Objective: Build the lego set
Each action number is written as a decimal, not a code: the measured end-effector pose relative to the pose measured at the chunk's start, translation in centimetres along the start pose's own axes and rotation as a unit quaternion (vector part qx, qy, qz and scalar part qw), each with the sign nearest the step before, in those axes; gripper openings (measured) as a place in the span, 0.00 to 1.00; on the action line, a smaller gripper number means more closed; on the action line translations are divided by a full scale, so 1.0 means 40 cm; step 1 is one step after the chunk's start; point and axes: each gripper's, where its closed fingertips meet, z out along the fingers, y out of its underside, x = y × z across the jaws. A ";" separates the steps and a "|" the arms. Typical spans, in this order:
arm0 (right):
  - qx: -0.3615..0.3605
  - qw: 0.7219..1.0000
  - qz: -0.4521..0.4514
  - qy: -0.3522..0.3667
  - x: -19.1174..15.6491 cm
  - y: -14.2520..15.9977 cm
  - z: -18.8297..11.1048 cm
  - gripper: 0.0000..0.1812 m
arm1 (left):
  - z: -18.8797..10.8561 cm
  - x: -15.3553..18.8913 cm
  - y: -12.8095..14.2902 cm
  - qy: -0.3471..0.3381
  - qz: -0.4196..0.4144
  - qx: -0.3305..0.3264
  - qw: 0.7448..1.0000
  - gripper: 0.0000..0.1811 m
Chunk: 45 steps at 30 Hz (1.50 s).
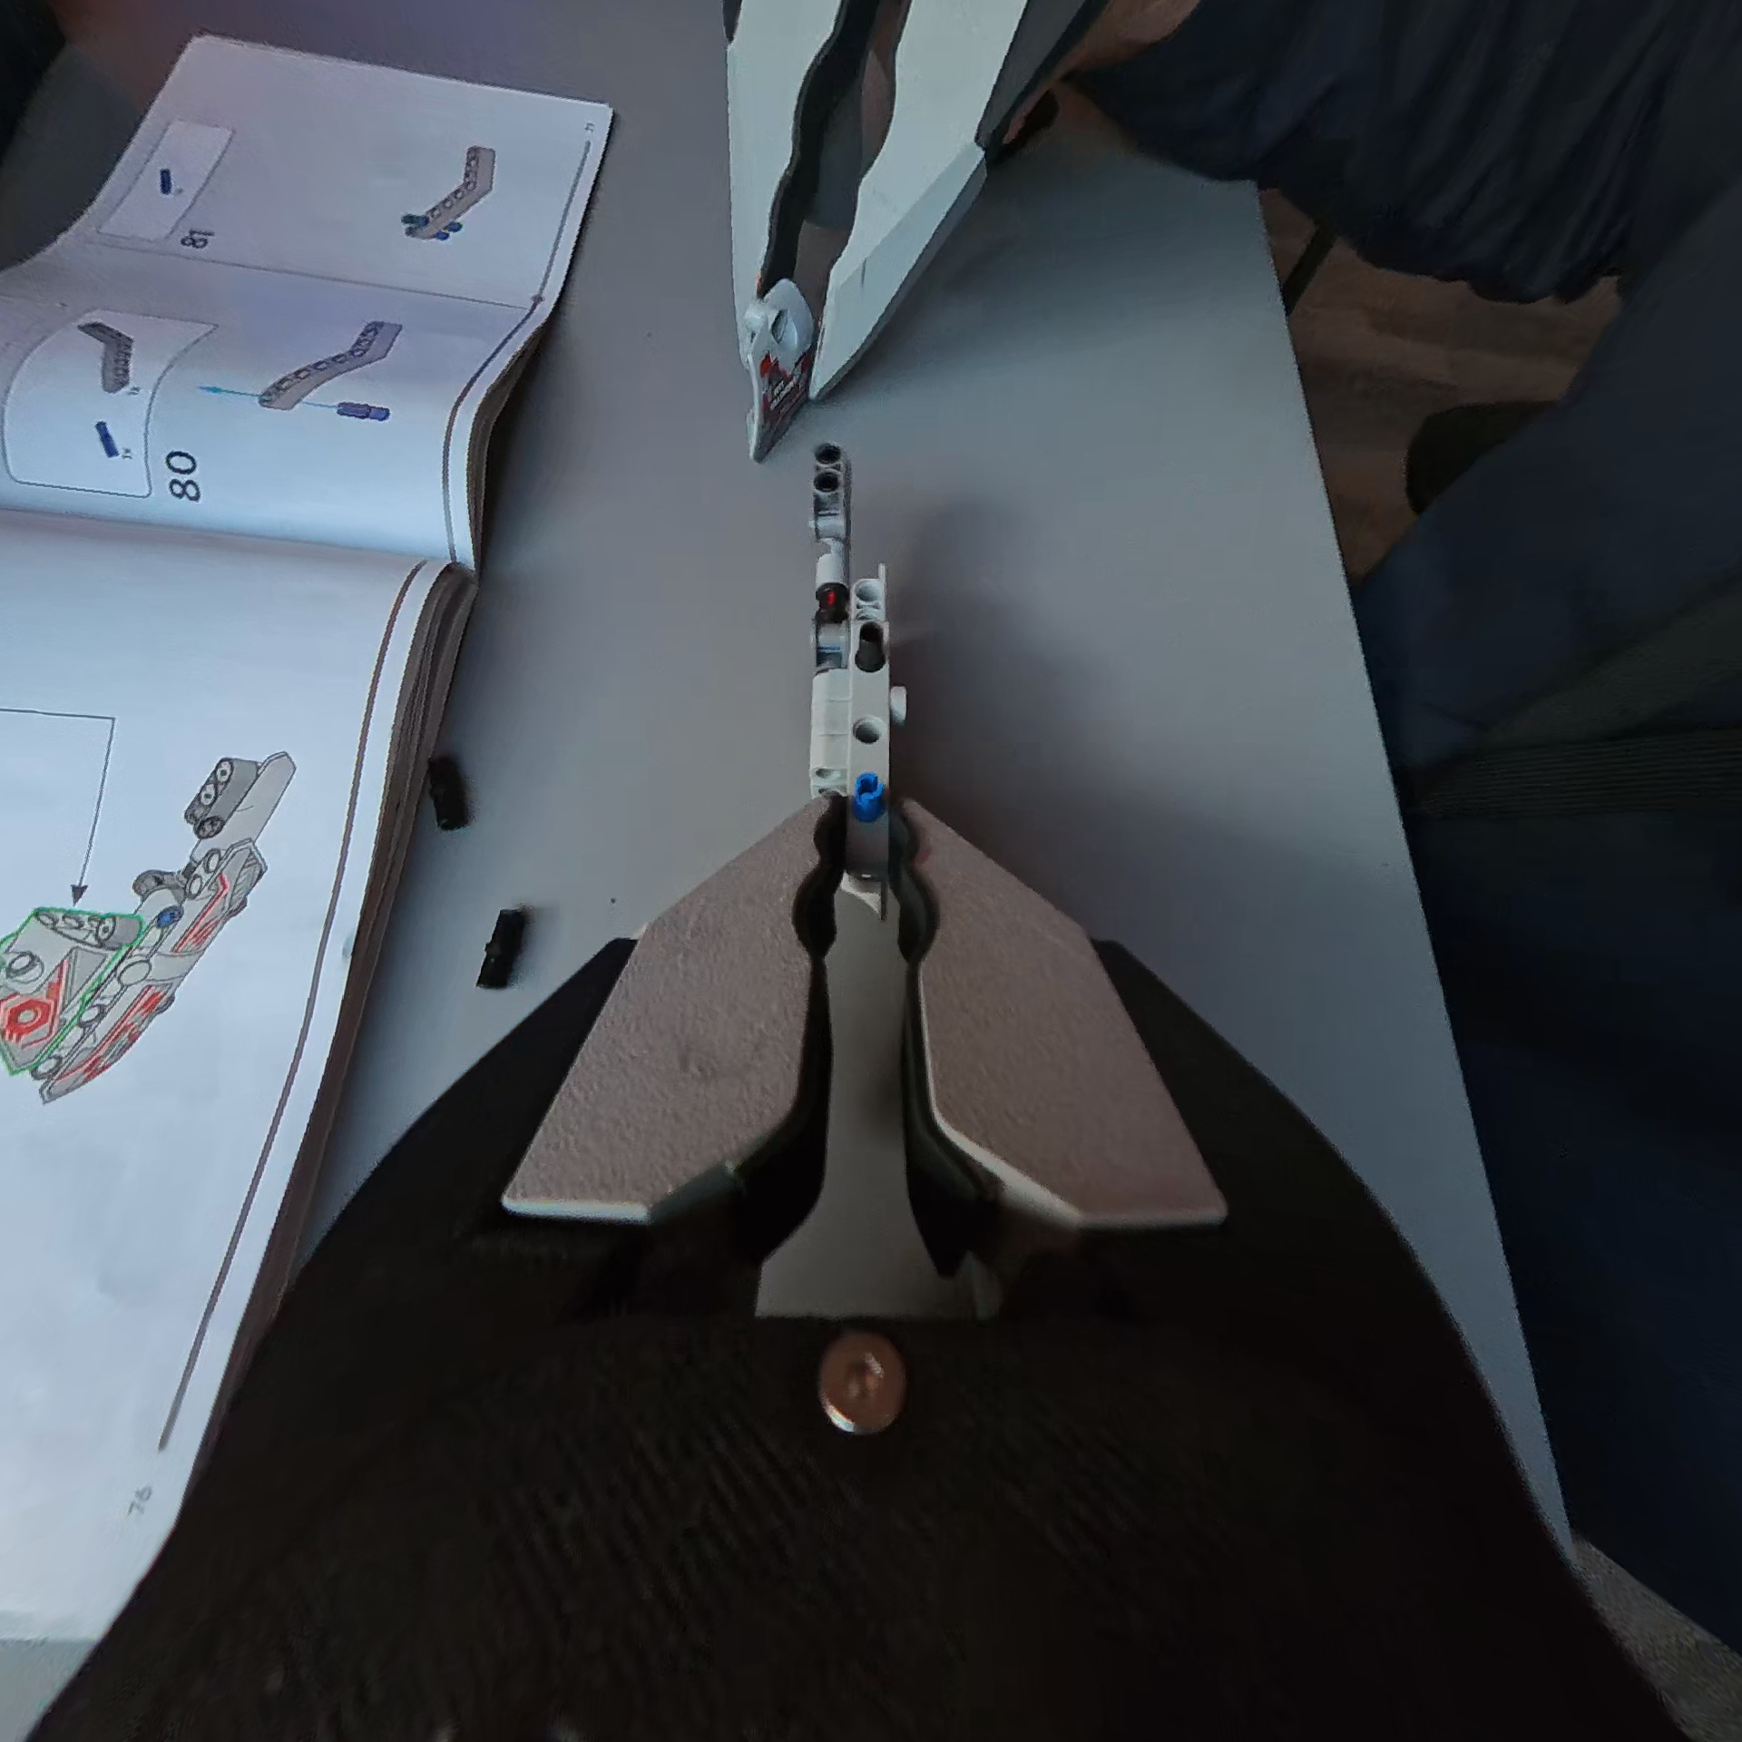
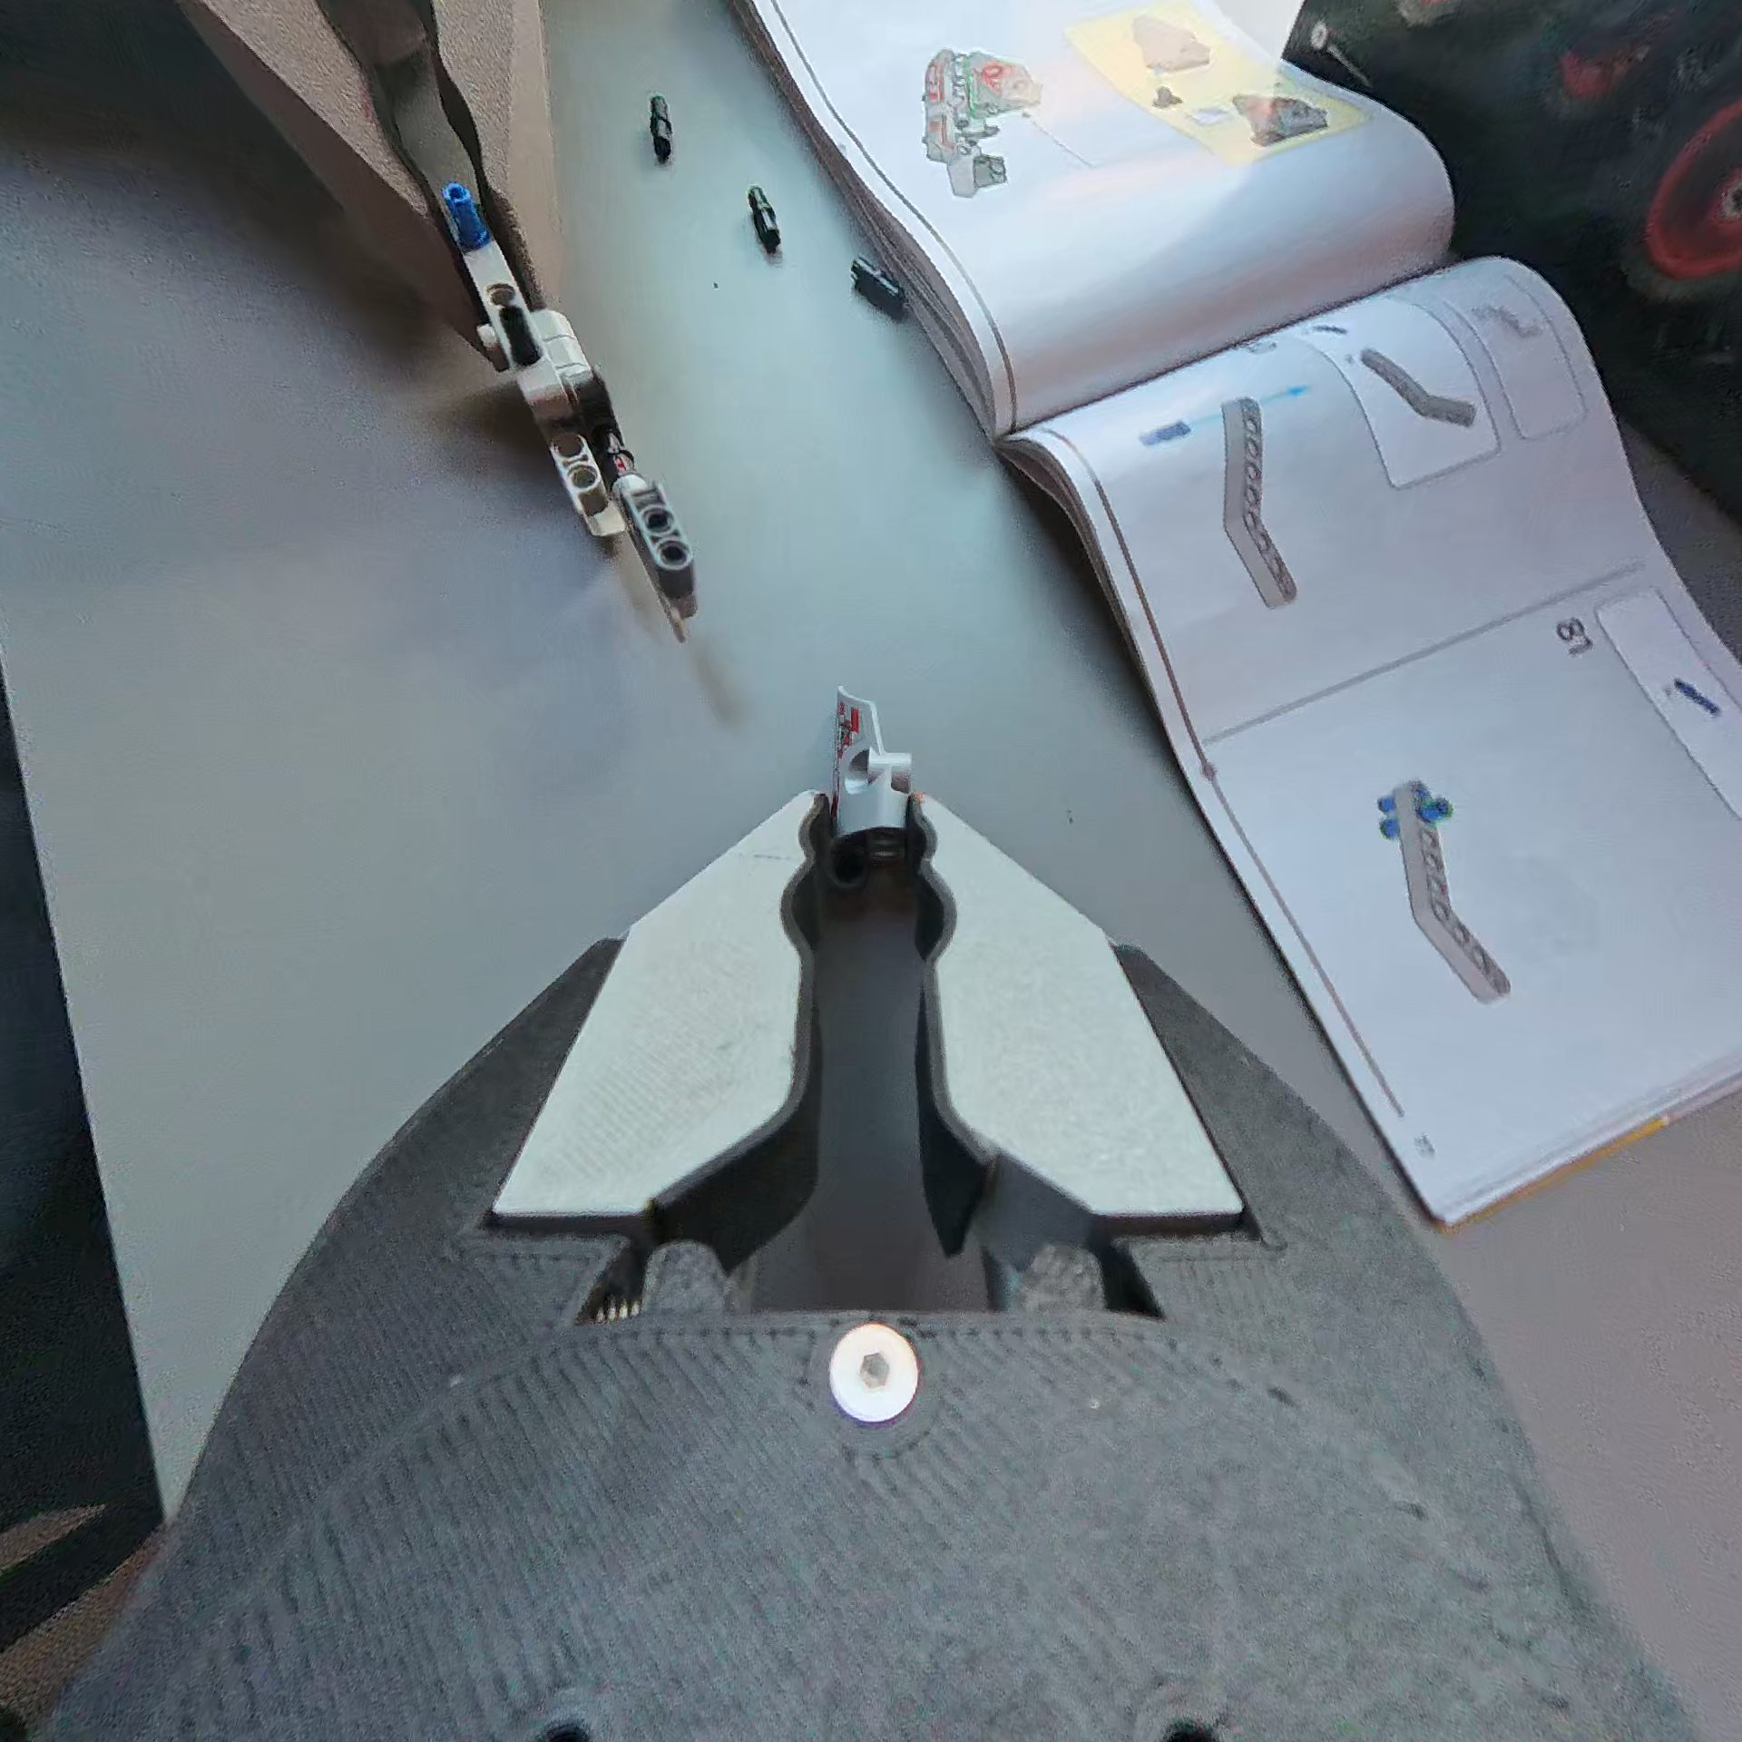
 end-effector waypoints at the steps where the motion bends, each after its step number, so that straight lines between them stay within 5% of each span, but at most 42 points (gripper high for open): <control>1: 0.000 1.000 -0.004 -0.004 -0.002 -0.007 0.008 0.06 | -0.004 -0.003 0.002 -0.005 -0.003 0.001 1.000 0.03; 14: -0.003 0.999 -0.022 -0.035 0.001 -0.048 0.054 0.06 | -0.014 -0.015 0.009 0.025 -0.073 0.005 0.997 0.03; 21: 0.075 0.984 0.073 -0.142 -0.015 -0.161 0.010 0.06 | -0.020 -0.020 -0.007 0.064 -0.118 0.026 0.991 0.03; 25: 0.062 0.976 0.080 -0.190 -0.049 -0.207 0.029 0.07 | -0.006 -0.007 0.000 0.089 -0.120 0.005 0.989 0.03; 32: -0.007 0.960 0.094 -0.262 -0.112 -0.213 0.103 0.07 | 0.009 0.003 -0.001 0.167 -0.177 -0.017 0.970 0.03; 45: -0.004 0.916 0.203 -0.346 -0.111 -0.188 0.114 0.06 | -0.019 -0.032 -0.054 0.163 -0.199 0.067 0.964 0.03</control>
